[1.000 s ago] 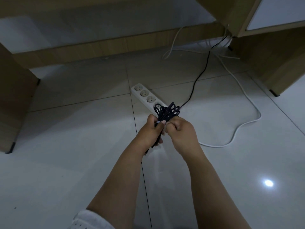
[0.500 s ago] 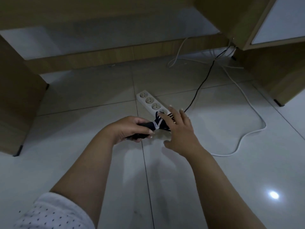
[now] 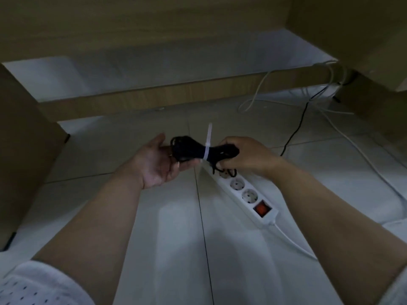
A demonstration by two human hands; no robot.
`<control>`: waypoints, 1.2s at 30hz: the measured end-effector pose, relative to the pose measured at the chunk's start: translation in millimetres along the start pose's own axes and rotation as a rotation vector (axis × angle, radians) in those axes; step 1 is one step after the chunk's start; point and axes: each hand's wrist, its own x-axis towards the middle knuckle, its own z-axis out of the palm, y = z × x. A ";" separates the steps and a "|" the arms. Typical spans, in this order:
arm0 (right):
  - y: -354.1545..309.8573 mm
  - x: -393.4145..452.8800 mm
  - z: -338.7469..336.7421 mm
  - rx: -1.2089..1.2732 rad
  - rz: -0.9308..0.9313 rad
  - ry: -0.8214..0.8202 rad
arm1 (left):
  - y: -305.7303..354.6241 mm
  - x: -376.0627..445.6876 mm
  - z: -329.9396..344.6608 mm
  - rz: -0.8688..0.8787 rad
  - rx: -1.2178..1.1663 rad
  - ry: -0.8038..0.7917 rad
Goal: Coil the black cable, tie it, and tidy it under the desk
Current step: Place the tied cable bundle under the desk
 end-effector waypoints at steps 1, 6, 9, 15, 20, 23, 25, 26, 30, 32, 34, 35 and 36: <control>2.0 11.2 -1.0 0.046 0.000 0.028 | 4.0 10.6 -1.6 0.050 -0.047 0.002; 3.3 73.2 1.1 0.351 0.021 0.191 | 12.5 60.1 15.1 0.329 -0.055 0.046; 3.0 116.6 2.7 0.646 0.045 0.271 | 22.7 86.2 31.7 0.429 0.005 0.017; -13.6 180.0 -9.4 0.895 0.043 0.385 | 58.6 128.6 54.0 0.610 0.186 0.013; -29.6 212.8 -31.0 0.996 0.057 0.330 | 86.0 153.3 61.4 0.704 0.172 0.006; -38.0 224.2 -41.2 1.064 0.091 0.307 | 97.4 156.4 65.9 0.710 0.080 0.064; -39.2 228.7 -45.3 1.050 0.099 0.301 | 101.1 156.8 66.6 0.713 0.115 0.072; -38.0 229.9 -45.1 1.014 0.095 0.308 | 102.3 157.1 66.2 0.716 0.129 0.074; -34.3 231.1 -42.6 0.708 0.050 0.295 | 102.5 152.8 66.3 0.673 -0.010 0.103; -34.9 225.0 -44.7 0.563 0.037 0.283 | 101.7 152.5 66.4 0.656 -0.050 0.095; -29.5 222.5 -48.6 0.433 -0.012 0.310 | 100.5 151.1 66.2 0.662 -0.065 0.054; -28.3 220.7 -49.6 0.377 -0.057 0.321 | 101.1 151.5 66.5 0.668 -0.072 0.026; -26.3 219.4 -49.8 0.337 -0.098 0.319 | 101.4 151.1 67.8 0.676 -0.076 0.000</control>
